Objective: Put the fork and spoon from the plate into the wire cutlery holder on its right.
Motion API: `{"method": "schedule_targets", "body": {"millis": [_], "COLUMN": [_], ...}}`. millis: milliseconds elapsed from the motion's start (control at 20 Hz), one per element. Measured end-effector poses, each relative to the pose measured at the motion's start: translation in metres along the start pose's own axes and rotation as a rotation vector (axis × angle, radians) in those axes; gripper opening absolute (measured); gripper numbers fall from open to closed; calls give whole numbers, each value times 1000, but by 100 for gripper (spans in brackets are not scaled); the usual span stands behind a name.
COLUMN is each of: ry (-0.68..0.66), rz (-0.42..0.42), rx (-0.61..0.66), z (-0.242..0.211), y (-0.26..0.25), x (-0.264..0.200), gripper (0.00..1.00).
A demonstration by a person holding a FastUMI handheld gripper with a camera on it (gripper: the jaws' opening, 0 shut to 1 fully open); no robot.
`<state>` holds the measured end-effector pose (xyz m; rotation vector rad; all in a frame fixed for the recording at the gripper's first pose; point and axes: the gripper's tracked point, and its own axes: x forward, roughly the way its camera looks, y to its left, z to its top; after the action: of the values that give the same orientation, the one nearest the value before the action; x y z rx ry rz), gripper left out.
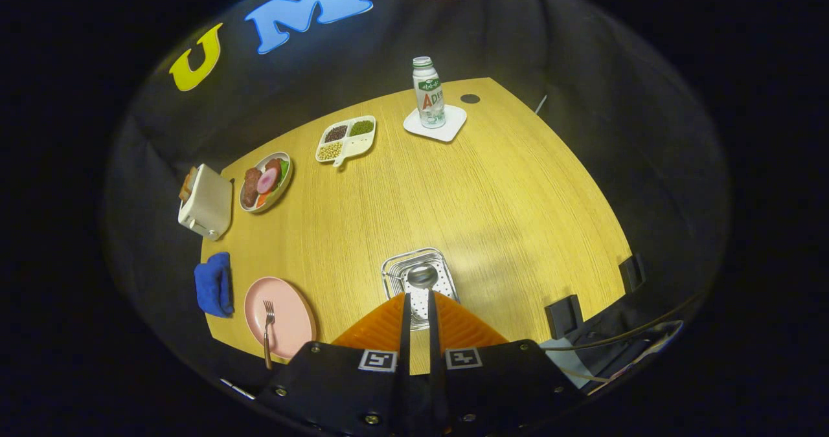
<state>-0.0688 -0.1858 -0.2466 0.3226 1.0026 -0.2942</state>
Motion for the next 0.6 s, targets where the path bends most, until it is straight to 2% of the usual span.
{"method": "schedule_targets", "body": {"millis": [200,600], "ry": [-36,-102], "rz": [17,68], "rx": [-21,-139], "z": [4,2], "y": [14,63], "x": [-8,-19], "gripper": [13,13]}}
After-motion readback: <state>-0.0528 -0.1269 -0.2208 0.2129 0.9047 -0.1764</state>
